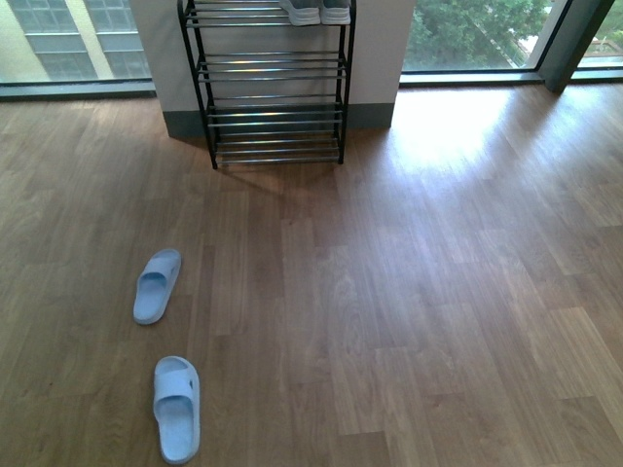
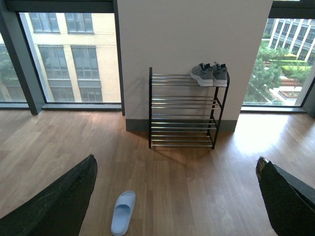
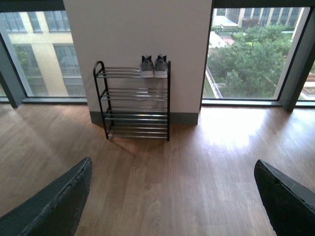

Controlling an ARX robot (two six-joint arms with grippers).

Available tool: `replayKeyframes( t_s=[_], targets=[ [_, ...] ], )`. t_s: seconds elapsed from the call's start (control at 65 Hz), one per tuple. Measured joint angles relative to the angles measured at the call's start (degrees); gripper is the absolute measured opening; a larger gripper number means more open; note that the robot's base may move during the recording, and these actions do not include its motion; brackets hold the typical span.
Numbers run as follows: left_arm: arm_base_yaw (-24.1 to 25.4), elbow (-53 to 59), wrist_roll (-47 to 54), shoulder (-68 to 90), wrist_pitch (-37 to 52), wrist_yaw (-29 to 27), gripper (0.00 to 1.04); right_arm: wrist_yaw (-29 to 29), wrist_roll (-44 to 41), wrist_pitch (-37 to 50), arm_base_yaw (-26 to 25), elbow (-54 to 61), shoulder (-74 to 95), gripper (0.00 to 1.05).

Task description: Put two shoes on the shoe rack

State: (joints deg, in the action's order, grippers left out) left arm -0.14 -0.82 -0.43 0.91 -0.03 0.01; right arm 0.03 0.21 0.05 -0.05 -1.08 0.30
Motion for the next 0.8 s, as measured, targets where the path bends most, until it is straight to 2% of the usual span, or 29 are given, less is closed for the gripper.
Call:
replayKeyframes(
  t_s=[0.8],
  targets=[
    [0.0, 0.0, 0.0, 0.0, 0.0, 0.0, 0.95, 0.0, 0.0, -0.1, 0.0, 0.0, 0.0, 0.95]
  ],
)
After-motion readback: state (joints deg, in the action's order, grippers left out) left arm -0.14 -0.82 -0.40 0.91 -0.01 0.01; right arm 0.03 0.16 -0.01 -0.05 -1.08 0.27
